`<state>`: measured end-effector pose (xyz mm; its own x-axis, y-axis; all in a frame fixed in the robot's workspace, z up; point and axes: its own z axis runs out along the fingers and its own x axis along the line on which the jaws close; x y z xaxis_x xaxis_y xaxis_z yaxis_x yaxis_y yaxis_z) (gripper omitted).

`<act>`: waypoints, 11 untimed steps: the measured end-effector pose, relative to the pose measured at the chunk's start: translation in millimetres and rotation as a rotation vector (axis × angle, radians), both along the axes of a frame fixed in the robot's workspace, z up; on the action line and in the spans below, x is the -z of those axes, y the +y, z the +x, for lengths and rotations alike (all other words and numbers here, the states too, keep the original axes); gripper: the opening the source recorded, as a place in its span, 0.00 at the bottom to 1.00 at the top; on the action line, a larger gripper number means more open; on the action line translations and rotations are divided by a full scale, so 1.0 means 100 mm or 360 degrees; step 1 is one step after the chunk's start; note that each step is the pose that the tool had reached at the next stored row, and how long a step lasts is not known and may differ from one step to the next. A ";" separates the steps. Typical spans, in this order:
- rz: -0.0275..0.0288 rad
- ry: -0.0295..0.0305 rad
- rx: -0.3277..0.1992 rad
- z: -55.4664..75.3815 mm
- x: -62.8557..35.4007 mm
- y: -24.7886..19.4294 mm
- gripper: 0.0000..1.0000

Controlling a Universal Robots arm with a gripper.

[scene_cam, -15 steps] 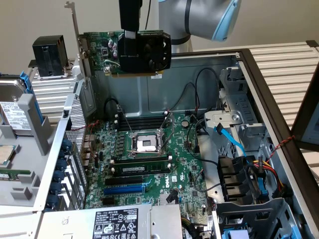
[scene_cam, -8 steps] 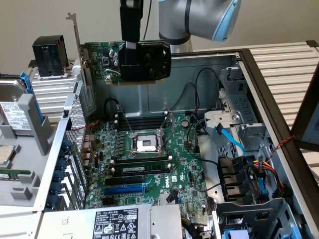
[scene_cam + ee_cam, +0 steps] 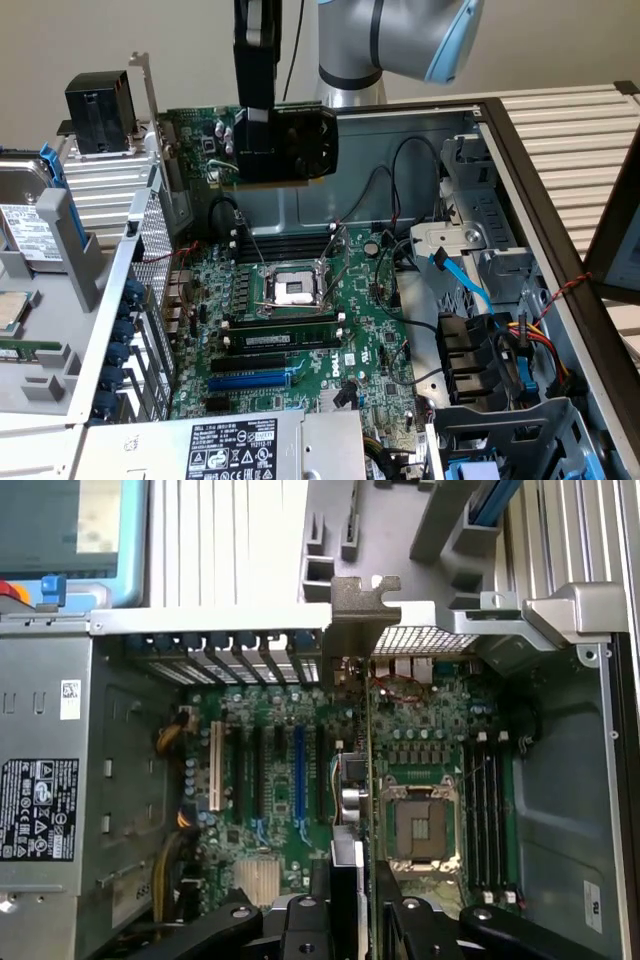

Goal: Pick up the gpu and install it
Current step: 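Insert the gpu into the slot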

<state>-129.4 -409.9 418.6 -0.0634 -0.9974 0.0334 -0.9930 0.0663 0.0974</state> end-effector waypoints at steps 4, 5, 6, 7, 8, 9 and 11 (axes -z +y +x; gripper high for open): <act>0.00000 -0.00027 0.0011 -0.03 0.074 0.000 0.27; 0.00000 -0.00037 0.0014 -0.03 0.091 0.000 0.27; 0.00000 -0.00052 0.0020 -0.04 0.111 0.000 0.27; 0.00000 -0.00069 0.0026 -0.05 0.129 0.000 0.27; 0.00001 -0.00079 0.0032 -0.05 0.146 0.000 0.27; 0.00001 -0.00083 0.0035 -0.06 0.165 -0.005 0.27; -0.00002 -0.00082 0.0037 -0.06 0.201 -0.033 0.27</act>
<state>-135.3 -413.2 398.4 -0.0868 -0.9957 0.0331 -0.9917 0.0895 0.0923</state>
